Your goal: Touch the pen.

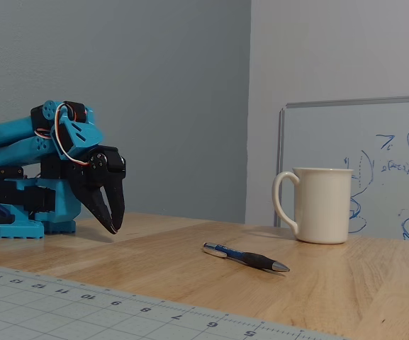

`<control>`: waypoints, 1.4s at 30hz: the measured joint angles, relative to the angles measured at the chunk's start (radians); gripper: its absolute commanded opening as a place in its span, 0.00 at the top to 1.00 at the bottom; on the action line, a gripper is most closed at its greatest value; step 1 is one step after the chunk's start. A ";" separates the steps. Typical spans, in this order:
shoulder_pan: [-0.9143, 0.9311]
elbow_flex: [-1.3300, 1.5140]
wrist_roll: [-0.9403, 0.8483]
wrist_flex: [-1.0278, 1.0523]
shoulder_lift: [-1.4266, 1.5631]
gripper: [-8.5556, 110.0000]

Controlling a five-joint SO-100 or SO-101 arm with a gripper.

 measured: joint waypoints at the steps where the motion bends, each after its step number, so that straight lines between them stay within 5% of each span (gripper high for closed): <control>1: 0.000 0.000 0.000 0.000 0.000 0.92; 30: 0.000 -0.005 0.000 -0.014 0.000 0.92; 42: -0.051 -0.230 0.000 -0.048 -0.089 0.92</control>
